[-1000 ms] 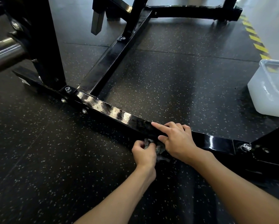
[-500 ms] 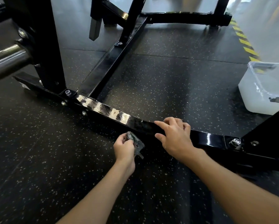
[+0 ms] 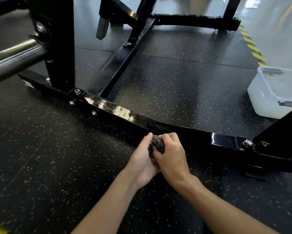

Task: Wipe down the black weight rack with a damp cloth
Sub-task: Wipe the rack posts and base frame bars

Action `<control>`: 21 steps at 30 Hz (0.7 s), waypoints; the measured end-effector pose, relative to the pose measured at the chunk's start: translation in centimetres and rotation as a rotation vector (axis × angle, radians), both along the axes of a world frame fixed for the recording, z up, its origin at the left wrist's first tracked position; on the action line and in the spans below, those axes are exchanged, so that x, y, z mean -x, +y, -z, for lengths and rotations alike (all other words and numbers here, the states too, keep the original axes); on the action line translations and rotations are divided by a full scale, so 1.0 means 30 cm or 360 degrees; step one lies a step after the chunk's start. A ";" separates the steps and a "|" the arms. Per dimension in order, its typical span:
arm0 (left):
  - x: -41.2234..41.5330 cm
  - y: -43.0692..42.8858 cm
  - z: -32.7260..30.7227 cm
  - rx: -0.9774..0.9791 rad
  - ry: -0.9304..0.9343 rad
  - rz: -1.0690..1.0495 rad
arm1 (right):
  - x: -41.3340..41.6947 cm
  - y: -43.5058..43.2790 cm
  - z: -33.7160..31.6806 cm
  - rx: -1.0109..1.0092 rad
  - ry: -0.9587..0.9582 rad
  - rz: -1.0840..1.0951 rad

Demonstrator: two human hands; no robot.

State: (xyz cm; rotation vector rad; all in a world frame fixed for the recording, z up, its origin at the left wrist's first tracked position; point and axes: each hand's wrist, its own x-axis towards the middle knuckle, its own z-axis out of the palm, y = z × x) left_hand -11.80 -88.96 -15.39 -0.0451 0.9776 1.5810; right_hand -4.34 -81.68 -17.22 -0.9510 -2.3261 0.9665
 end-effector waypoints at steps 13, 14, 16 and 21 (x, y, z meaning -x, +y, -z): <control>0.159 0.098 0.177 0.0653 0.0659 -0.0788 | -0.010 0.298 -0.036 -0.0357 -0.0937 -0.0307; 0.164 0.107 0.192 0.0690 0.0699 -0.0792 | -0.022 0.322 -0.021 -0.0303 -0.1003 -0.0369; 0.140 0.121 0.228 0.0702 0.0747 -0.0783 | -0.034 0.341 0.003 -0.0259 -0.1027 -0.0436; 0.010 0.167 0.254 0.0640 0.0807 -0.0651 | -0.031 0.343 0.018 -0.0357 -0.1010 -0.0429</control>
